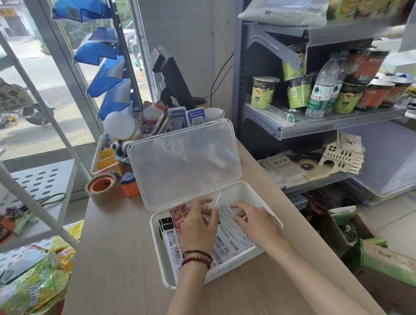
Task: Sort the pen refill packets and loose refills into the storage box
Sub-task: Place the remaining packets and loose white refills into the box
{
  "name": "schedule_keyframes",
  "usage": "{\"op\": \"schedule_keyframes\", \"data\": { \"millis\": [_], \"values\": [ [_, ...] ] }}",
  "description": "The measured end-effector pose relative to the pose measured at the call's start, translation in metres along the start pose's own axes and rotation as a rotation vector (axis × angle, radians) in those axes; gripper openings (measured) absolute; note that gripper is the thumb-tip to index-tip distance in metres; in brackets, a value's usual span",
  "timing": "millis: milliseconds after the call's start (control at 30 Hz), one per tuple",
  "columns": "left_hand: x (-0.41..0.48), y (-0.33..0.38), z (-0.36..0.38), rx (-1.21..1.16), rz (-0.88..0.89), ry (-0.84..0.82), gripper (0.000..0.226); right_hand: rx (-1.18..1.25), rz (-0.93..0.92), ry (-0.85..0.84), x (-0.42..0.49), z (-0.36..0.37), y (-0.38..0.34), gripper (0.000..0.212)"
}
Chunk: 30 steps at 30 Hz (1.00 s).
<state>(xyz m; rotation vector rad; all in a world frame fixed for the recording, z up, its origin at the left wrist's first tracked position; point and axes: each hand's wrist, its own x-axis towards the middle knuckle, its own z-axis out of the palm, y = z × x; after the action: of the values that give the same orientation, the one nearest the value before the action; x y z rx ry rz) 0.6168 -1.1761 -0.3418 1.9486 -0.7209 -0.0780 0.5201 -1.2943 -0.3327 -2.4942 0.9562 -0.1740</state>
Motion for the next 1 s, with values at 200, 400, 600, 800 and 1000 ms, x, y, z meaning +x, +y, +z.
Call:
{"op": "schedule_keyframes", "data": {
  "millis": [200, 400, 600, 800, 1000],
  "values": [
    [0.0003, -0.0021, 0.0007, 0.003, -0.025, -0.047, 0.008, 0.072, -0.019, 0.119, -0.0080, -0.0007, 0.0005, 0.017],
    [0.0014, -0.0010, -0.0001, 0.008, -0.044, -0.061, 0.009, 0.007, 0.097, 0.060, -0.0057, 0.0004, 0.0010, 0.012],
    [0.0009, -0.0016, -0.0002, -0.039, -0.088, -0.030, 0.009, -0.140, 0.208, -0.081, -0.0007, 0.0020, 0.0015, 0.011],
    [0.0010, -0.0006, 0.0000, -0.064, -0.061, -0.015, 0.010, 0.108, 0.090, 0.072, -0.0024, 0.0030, 0.0024, 0.032],
    [-0.0025, -0.0037, 0.0029, -0.101, 0.018, -0.124, 0.008, 0.230, -0.022, 0.220, -0.0089, -0.0017, 0.0039, 0.044]
  ]
}}
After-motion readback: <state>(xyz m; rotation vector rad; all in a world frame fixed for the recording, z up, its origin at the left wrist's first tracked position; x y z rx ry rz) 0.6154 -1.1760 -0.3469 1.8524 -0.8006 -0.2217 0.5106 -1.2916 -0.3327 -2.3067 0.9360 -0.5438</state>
